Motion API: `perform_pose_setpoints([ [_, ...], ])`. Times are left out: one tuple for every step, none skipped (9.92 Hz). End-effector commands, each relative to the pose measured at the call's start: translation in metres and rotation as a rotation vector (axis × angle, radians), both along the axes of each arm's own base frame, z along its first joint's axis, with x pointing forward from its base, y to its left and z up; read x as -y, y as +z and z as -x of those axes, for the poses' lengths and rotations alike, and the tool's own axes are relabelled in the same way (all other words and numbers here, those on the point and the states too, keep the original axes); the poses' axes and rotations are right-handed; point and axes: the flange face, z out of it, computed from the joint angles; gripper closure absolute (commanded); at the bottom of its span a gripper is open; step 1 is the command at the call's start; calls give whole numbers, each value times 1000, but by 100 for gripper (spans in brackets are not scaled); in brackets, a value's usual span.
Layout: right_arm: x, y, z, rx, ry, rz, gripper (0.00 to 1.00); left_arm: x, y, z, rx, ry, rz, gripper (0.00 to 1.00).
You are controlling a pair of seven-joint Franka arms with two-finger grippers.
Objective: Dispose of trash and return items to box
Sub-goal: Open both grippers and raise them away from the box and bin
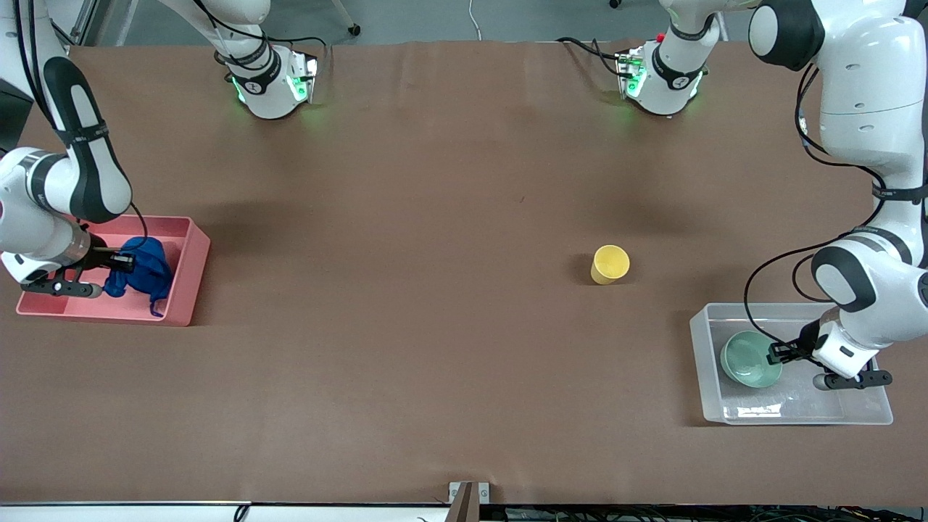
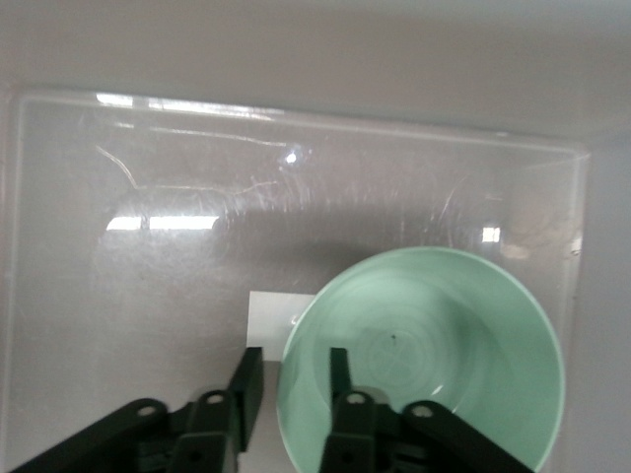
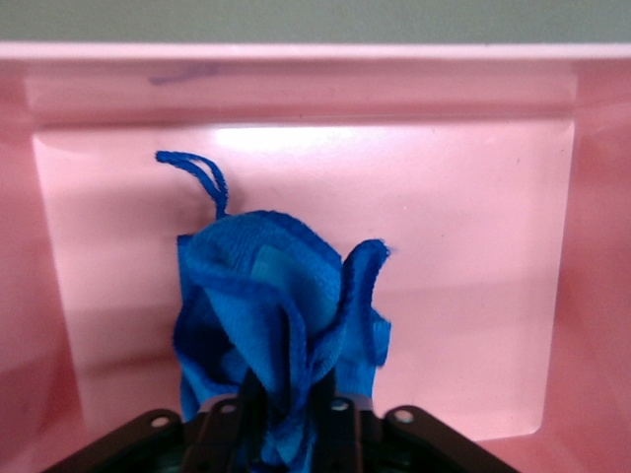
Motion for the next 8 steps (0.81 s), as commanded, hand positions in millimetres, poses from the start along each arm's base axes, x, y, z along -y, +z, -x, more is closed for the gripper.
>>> perform_pose_setpoints([
  [-4, 19, 0, 6, 18, 9, 0, 15, 60, 4, 39, -30, 27, 0],
  [-6, 54, -3, 1, 14, 13, 0, 26, 94, 11, 21, -47, 54, 0],
  [-33, 99, -18, -3, 34, 17, 0, 34, 132, 22, -7, -100, 11, 0],
  [-52, 144, -23, 6, -3, 19, 0, 54, 161, 38, -23, -144, -43, 0],
  [-76, 187, -23, 42, -26, -7, 0, 72, 184, 59, -17, -148, -63, 0],
  [-97, 226, -20, 74, -52, -54, 0, 92, 191, 80, -25, -171, -51, 0],
  [-116, 263, -16, 79, -106, -88, 0, 117, 184, 98, -52, -209, -36, 0],
  [-146, 304, -13, 82, -136, -92, 0, 143, 168, 110, -88, -247, -25, 0],
])
